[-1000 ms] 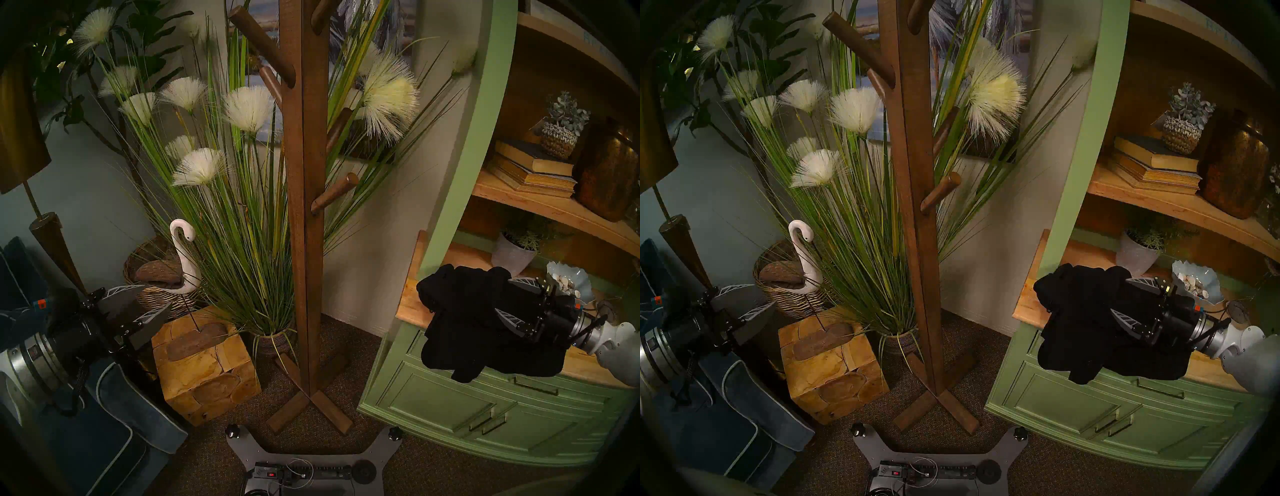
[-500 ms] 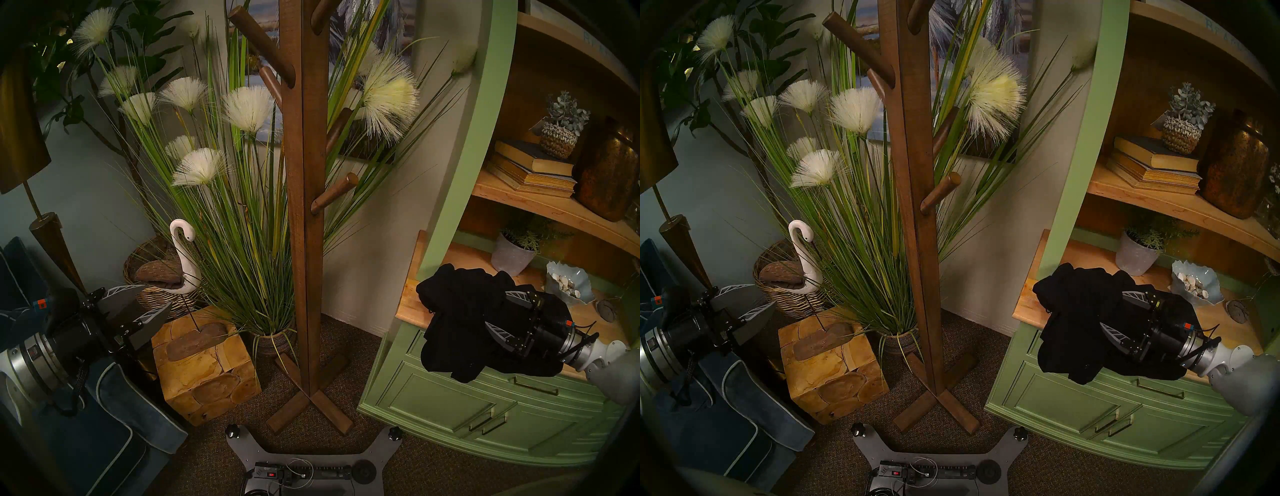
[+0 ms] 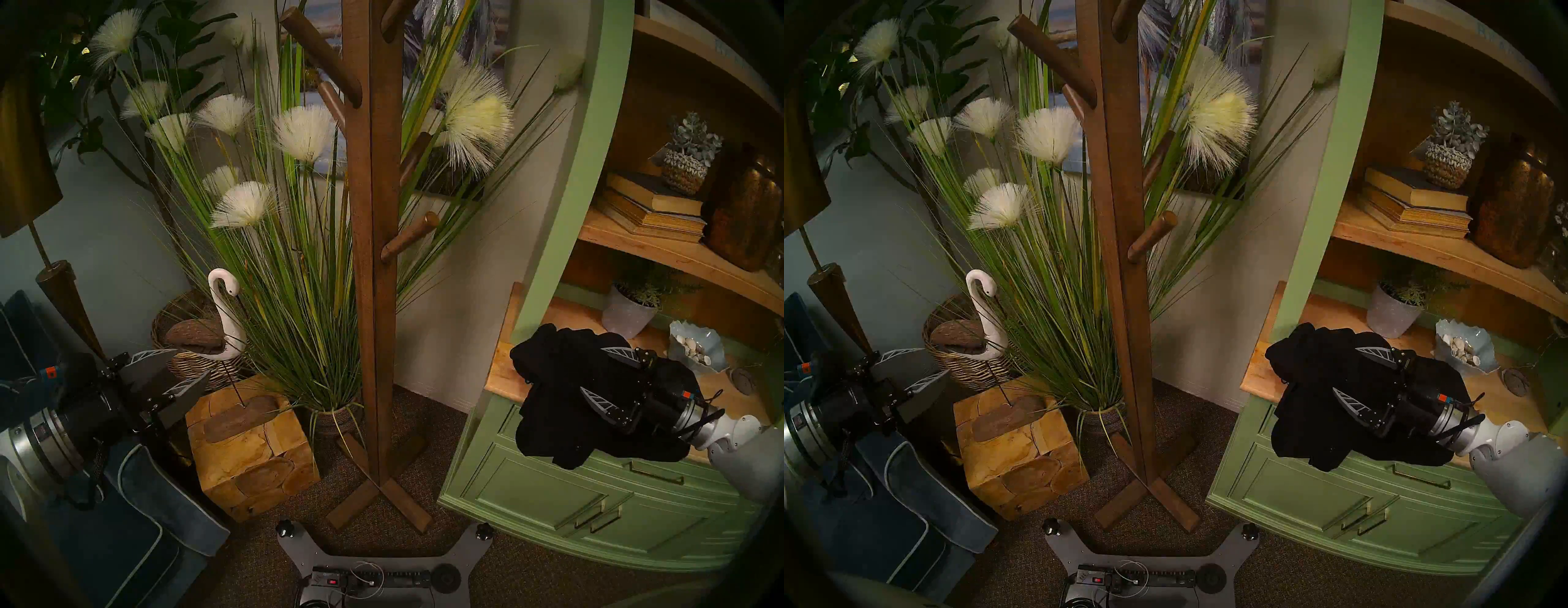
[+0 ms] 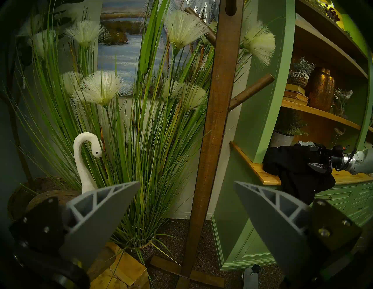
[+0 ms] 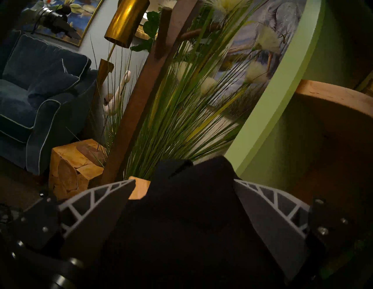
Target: Pick up jacket and place on coat hanger
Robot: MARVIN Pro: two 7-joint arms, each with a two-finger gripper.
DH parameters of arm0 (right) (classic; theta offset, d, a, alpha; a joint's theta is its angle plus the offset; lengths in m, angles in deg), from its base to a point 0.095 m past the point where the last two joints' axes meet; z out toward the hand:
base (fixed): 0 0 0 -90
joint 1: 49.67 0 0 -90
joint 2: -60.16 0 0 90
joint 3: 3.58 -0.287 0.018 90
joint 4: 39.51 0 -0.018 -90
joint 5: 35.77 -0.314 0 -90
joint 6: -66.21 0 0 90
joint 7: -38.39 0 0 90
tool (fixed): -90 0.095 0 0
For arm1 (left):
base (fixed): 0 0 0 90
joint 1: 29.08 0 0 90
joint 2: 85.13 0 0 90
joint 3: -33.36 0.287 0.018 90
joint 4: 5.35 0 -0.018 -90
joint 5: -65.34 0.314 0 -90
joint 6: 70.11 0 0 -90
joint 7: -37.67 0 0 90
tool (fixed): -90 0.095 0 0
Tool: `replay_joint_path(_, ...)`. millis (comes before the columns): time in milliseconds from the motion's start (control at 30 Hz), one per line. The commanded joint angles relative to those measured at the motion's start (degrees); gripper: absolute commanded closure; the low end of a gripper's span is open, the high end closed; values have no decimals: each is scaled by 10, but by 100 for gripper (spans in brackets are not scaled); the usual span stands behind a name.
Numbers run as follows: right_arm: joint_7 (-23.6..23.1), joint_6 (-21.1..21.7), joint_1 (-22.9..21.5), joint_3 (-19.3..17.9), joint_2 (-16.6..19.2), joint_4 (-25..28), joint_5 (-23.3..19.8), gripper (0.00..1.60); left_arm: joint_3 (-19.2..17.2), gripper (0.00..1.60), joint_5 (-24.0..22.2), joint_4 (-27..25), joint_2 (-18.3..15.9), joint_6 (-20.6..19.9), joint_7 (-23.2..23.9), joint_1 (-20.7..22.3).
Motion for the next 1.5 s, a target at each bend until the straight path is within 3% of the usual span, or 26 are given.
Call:
replay_joint_path(0, 20, -2, -52, -20, -16, -16, 26, 0, -1, 0, -10, -9, -1, -1, 9, 1)
replay_joint_path(300, 47, -2, -100, 1, -43, 12, 42, 0, -1, 0, -9, -9, -1, -1, 8, 1)
replay_joint_path(467, 60, 13, -140, 36, -61, -5, 80, 0, -1, 0, -11, -9, -1, -1, 10, 1)
replay_joint_path(533, 69, 16, -135, 36, -62, -8, 89, 0, -1, 0, -11, -9, -2, -2, 10, 1)
replay_joint_path(633, 72, 22, -150, 49, -72, -28, 104, 31, -1, 0, -11, -9, -2, -2, 10, 1)
replay_joint_path(667, 75, 20, -156, 53, -75, -38, 115, 31, -1, 0, -11, -9, -2, -2, 10, 1)
replay_joint_path(767, 78, 17, -174, 60, -88, -61, 118, 6, -1, 0, -11, -9, -2, -1, 9, 1)
replay_joint_path(933, 83, 23, -200, 55, -91, -84, 112, 6, -1, 0, -10, -9, -1, -1, 8, 1)
replay_joint_path(967, 82, 24, -205, 56, -91, -88, 112, 10, -1, 0, -10, -9, -1, -1, 8, 1)
replay_joint_path(1033, 81, 24, -206, 55, -90, -94, 112, 46, -1, 0, -10, -9, -1, -1, 8, 1)
replay_joint_path(1067, 77, 22, -216, 59, -94, -104, 113, 82, -1, 0, -10, -9, -1, -1, 8, 1)
replay_joint_path(1100, 74, 22, -220, 61, -96, -110, 111, 89, -1, 0, -10, -9, -1, -1, 9, 1)
replay_joint_path(1167, 71, 20, -226, 64, -100, -118, 107, 159, -1, 0, -11, -9, -2, -1, 9, 1)
replay_joint_path(1400, 51, -2, -244, 72, -115, -139, 88, 160, -1, 0, -11, -9, -2, -1, 9, 1)
replay_joint_path(1467, 51, -2, -246, 64, -130, -132, 62, 160, -1, 0, -10, -9, -1, -1, 9, 1)
